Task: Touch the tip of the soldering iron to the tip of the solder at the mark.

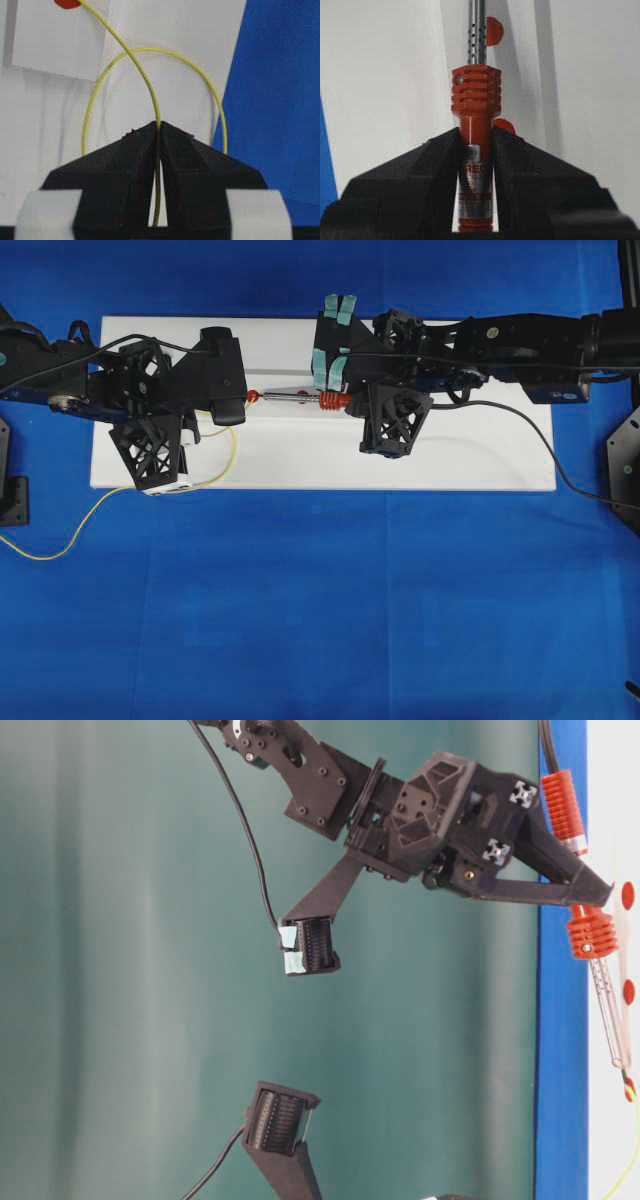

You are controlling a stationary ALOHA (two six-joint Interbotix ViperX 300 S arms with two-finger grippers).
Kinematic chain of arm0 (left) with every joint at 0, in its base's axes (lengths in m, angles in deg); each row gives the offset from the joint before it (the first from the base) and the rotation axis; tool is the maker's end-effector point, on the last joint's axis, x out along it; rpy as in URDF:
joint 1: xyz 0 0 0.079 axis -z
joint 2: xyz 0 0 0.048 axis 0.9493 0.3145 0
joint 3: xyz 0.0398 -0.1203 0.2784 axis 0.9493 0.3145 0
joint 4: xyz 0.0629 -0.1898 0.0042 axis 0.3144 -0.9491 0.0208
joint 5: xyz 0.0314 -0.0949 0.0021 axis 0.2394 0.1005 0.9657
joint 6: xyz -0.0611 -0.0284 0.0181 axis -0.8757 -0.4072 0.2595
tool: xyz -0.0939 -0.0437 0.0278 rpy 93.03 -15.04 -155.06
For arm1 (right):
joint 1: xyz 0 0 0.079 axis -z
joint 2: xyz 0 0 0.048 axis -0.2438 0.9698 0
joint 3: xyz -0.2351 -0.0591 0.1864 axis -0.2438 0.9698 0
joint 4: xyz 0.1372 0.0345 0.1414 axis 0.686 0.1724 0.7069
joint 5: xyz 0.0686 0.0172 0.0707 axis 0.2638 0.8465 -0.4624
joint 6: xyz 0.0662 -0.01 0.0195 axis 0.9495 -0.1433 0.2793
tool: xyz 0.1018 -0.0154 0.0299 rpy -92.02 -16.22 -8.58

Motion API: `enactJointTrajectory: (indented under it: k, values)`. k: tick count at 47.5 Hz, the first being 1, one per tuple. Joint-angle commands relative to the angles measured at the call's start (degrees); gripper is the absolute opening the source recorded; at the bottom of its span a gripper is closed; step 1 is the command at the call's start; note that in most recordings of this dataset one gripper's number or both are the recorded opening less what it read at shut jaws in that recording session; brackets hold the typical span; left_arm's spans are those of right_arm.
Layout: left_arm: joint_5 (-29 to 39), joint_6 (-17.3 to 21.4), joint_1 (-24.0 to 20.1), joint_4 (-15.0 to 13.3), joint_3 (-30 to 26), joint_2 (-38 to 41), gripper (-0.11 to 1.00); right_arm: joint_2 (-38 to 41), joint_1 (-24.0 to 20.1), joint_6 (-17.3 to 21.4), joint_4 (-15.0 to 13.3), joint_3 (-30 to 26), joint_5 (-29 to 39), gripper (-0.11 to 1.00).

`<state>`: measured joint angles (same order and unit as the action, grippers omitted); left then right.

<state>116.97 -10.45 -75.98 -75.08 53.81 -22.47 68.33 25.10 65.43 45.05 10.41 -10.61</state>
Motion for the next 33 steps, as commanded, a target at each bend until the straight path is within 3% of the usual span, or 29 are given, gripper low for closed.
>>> enactJointTrajectory:
  k: [1,15,33]
  values:
    - [-0.18,0.09,-0.18,0.09,-1.05,-0.62,0.02,-0.7,-0.09,-0.09,-0.09,-0.7,-0.35,0.06]
    - [-0.18,0.44,-0.18,0.09,-1.14,-1.41,0.02,-0.7,-0.09,-0.09,-0.09,-0.7,-0.44,0.06]
    - [-0.09,0.44,-0.09,0.18,2.9,-12.74,0.02,-0.7,-0.09,-0.09,-0.09,-0.7,-0.62,0.06]
